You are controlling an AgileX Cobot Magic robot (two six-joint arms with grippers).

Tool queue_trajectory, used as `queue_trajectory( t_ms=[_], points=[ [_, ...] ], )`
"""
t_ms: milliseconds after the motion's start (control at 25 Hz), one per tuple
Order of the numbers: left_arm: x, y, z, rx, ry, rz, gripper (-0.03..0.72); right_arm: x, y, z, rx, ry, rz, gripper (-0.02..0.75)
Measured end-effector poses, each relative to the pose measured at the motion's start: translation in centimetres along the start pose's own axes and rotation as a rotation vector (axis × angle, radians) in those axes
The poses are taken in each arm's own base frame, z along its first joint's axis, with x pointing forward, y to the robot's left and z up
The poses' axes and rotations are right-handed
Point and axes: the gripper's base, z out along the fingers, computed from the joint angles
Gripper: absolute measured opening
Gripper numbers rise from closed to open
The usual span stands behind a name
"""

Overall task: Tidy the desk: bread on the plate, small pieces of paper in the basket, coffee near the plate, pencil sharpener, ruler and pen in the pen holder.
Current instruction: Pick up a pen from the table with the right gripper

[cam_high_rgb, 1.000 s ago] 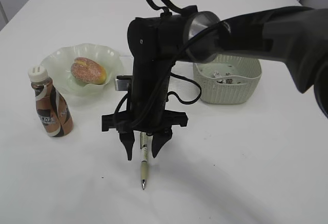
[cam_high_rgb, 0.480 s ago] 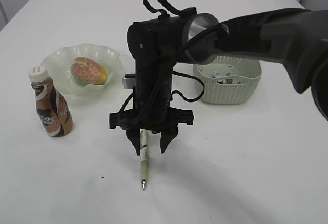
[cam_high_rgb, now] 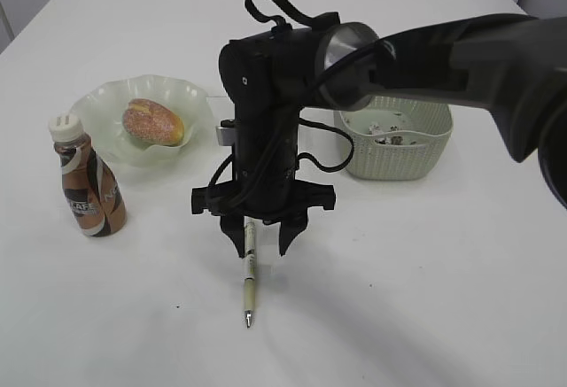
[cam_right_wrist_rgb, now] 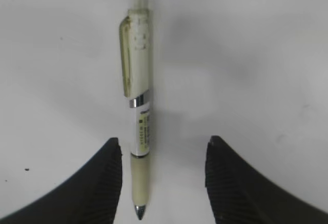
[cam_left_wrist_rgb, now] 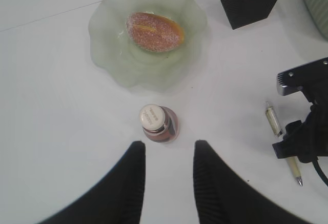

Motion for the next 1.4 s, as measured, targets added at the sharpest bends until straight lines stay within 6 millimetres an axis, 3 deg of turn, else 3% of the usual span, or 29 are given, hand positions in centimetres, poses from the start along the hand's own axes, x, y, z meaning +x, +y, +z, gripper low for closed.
queue_trajectory(
  t_ms=[360,800,1400],
  points=[
    [0.0,0.0,0.0,0.0,0.0,0.0,0.239,-0.4,0.4,1.5,-0.003,0.0,0.001,0.386],
    [0.0,0.1,0.0,-0.006,-0.001,0.001,0.239,-3.0,2.0,1.4,-0.009,-0.072,-0.021,0.386],
    [0.0,0.1,0.0,-0.011,-0.003,0.003,0.239,-2.9,2.1,2.8,0.038,-0.065,-0.045,0.385]
  ],
)
